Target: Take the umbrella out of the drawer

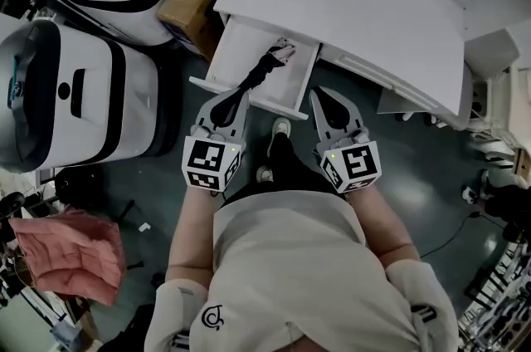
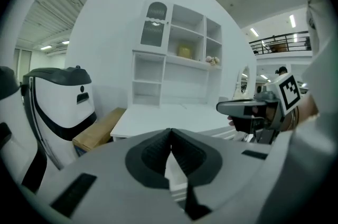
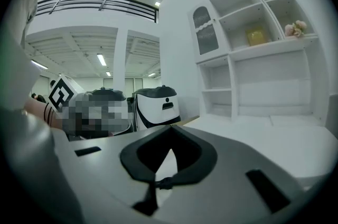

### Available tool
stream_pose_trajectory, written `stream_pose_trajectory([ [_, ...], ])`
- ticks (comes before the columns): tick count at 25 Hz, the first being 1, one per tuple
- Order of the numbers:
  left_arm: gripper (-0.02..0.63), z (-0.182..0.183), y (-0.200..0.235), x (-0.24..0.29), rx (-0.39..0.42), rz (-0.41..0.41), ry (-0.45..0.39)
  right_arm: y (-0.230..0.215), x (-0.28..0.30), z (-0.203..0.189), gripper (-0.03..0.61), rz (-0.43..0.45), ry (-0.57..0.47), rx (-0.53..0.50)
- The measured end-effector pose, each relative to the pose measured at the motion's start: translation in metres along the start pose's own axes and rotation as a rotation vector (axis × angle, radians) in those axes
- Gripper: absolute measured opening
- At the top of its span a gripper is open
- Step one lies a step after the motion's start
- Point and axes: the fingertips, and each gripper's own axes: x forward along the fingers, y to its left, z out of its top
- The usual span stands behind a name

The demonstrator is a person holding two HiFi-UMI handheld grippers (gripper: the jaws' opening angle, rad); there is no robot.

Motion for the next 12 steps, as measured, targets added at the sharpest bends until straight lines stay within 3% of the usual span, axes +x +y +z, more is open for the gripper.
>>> stream_pose_trajectory([
  [12,0.012,-0.058,0.043,0.156,0.021,-0.120,0.303,-0.084,0.097,-0.017,0.006,0.026,0.035,0.029],
])
